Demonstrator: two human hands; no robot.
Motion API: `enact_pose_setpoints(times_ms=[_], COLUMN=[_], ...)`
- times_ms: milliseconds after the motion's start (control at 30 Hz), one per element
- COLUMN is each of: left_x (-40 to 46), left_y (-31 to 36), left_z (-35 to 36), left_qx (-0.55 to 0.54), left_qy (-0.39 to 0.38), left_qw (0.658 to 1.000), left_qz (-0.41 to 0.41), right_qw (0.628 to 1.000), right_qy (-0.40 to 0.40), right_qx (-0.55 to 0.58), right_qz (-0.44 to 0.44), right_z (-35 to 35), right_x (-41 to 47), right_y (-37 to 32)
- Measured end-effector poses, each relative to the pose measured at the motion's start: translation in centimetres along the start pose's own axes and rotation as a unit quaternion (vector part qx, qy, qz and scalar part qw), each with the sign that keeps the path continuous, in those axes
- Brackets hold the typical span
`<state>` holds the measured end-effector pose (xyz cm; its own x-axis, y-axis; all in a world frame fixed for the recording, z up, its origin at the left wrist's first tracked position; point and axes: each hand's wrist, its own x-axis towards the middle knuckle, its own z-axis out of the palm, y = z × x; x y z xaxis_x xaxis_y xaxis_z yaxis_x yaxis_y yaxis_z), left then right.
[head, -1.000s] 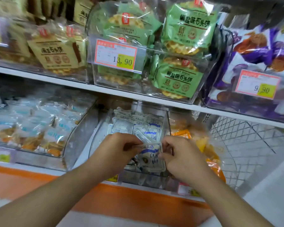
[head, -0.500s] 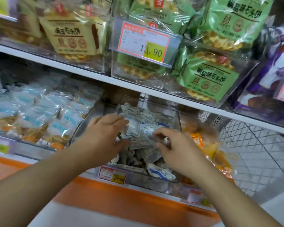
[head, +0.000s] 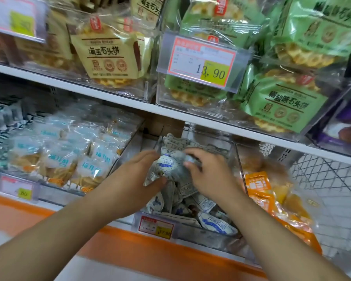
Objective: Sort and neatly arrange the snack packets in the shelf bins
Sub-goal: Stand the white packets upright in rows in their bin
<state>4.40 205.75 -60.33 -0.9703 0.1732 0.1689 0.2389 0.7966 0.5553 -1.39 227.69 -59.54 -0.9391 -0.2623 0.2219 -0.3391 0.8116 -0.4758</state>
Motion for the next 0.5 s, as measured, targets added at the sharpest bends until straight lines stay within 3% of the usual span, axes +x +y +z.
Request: enact_pose_setpoints(times_ms=[67,167,300,367,500], left_x=[0.1,0.0,-0.4,-0.5,-1.7], left_y=[0.7,2.1,3.8,4.5,6.6], left_z=[-0.1,-0.3,-0.2,-0.4,-1.4], left_qx=[-0.001,-0.008,-0.063,-0.157,-0.348], left_qy=[0.018,0.021,0.021,0.01,-0.042], left_qw=[1.0,1.0,0.998,0.987,0.935], left_qz=[0.003,0.006,-0.013,-0.03,-0.053], right_qw=[0.997,0.97,0.903,0.886,0.874], right_qy=[0.065,0.118,0.087,0.063,0.014], right_qx=[0.032,0.196,0.393,0.435,0.455], right_qz=[0.011,0.08,0.146,0.151,0.169], right_z=[-1.3,-3.0,-5.0,-5.7,-7.0], right_x=[-0.9,-2.5,-4.9,-6.5,-9.0], right_y=[0.6,0.9,-0.9,-1.7,-1.5])
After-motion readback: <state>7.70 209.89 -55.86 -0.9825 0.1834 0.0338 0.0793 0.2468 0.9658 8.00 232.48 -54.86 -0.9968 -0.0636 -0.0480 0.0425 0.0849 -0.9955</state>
